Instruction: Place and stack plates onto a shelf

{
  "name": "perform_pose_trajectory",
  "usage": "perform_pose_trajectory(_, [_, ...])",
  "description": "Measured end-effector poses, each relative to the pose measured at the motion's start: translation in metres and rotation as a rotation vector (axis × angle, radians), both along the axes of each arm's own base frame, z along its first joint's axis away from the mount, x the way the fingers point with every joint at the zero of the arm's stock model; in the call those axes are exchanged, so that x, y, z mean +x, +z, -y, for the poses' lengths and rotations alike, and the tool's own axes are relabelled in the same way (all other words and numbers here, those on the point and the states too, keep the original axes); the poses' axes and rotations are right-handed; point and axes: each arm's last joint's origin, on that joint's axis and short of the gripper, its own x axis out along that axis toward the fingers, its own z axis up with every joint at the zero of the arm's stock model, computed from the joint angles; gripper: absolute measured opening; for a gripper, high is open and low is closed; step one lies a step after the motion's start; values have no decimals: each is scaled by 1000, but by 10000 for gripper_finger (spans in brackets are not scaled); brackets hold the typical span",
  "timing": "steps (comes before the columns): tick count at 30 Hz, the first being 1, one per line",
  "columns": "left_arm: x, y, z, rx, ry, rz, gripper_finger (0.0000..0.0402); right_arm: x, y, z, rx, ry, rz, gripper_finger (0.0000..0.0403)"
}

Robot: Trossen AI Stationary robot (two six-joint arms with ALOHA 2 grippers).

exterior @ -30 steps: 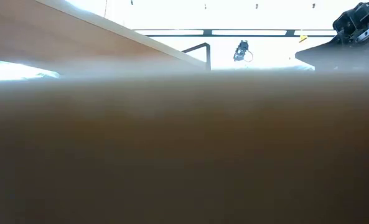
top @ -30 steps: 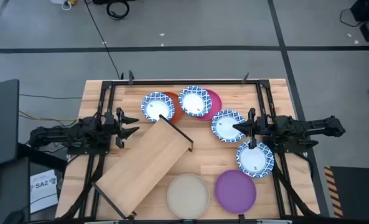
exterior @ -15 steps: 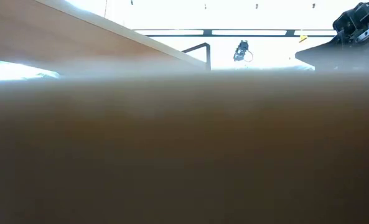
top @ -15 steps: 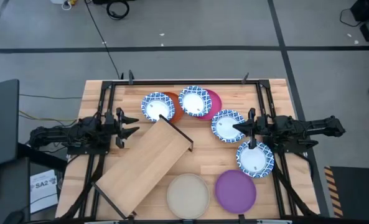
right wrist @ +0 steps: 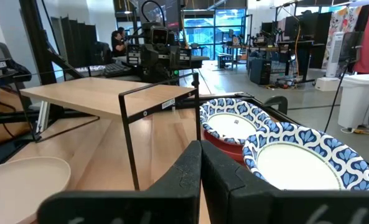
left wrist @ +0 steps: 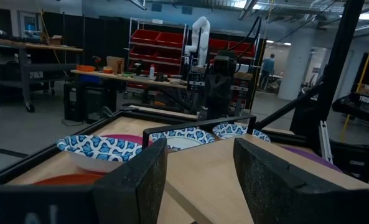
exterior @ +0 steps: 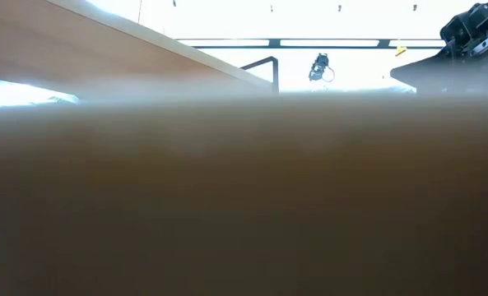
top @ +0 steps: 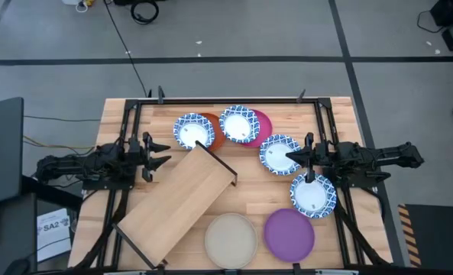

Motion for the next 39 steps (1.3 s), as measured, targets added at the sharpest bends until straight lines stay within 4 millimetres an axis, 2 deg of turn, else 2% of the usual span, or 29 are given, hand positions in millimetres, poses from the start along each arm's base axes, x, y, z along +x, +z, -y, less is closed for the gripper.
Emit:
perform_pose_trajectory(11, [0, 0, 0, 0, 0, 0, 192, 0, 5, 0, 14, 1, 55, 14])
perform_pose_trajectory(17, [0, 0, 0, 9, 1, -2, 192, -2, 14, 3, 171, -68, 171, 29])
perform_pose_trajectory(21, [0, 0, 0, 5, 1, -1, 192, -2, 14, 3, 222, -67, 183, 64])
perform_pose_trajectory(32, [0, 0, 0, 5, 1, -1, 192, -2, 16, 3, 380, -66, 227, 200])
perform_pose_trajectory(36, [0, 0, 0, 5, 1, -2, 192, -4, 23, 3, 403, -46, 308, 229])
perform_pose_trajectory(39, [0, 0, 0, 5, 1, -1, 192, -7, 31, 3, 382, -33, 384, 235])
